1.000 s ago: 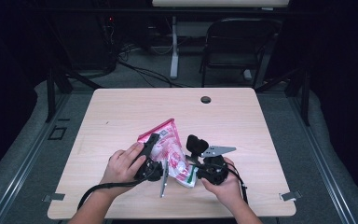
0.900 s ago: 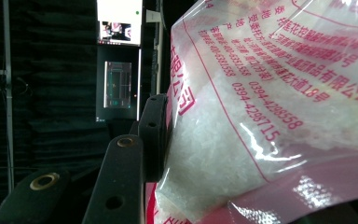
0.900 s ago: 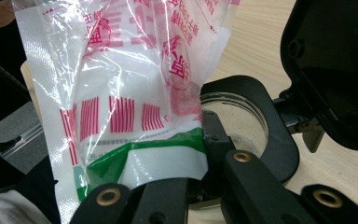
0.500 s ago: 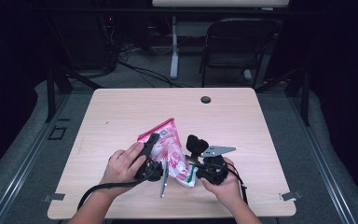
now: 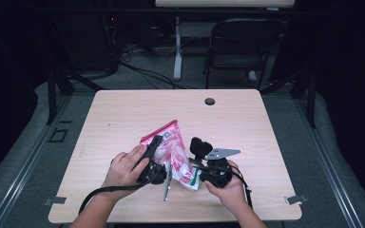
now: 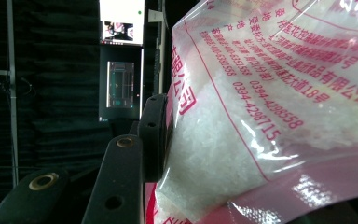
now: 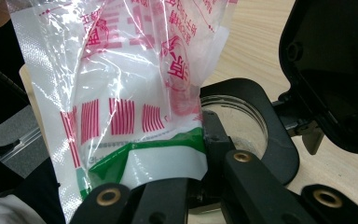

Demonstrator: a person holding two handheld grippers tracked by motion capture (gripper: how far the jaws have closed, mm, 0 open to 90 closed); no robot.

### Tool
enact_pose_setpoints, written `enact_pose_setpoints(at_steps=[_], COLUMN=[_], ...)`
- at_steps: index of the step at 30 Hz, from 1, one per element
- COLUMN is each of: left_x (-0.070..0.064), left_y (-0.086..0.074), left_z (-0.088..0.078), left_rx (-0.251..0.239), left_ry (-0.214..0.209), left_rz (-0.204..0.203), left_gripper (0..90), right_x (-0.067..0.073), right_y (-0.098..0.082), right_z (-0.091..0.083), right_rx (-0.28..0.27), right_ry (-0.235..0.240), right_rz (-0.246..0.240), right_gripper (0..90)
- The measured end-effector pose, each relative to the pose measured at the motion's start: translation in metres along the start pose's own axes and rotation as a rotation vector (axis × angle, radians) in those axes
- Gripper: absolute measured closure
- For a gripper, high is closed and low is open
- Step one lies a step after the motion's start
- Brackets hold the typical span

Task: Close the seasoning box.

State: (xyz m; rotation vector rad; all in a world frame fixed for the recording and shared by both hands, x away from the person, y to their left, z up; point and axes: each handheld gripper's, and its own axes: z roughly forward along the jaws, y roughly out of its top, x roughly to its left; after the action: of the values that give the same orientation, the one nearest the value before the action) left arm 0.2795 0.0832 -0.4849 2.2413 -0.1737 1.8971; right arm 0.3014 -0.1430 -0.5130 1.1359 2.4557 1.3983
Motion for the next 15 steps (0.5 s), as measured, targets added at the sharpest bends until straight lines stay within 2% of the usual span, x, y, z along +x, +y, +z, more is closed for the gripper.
enact_pose_setpoints(at_steps=[5, 15], left_x=[0.0004, 0.0019], left_y=[0.0002, 0.0009], left_z=[0.0003, 0.0000], left_rx=[-0.009, -0.008], left_ry=[0.012, 0.006], left_rz=[0.010, 0.023], left_gripper=[64.6, 64.5], right_x=[-0.0003, -0.0004], right_y=[0.0001, 0.0000], right_z=[0.0001, -0.0006], right_rx=[-0.001, -0.001], right_ry=[0.002, 0.005], right_rz=[0.002, 0.001], right_gripper=[89.6, 89.6])
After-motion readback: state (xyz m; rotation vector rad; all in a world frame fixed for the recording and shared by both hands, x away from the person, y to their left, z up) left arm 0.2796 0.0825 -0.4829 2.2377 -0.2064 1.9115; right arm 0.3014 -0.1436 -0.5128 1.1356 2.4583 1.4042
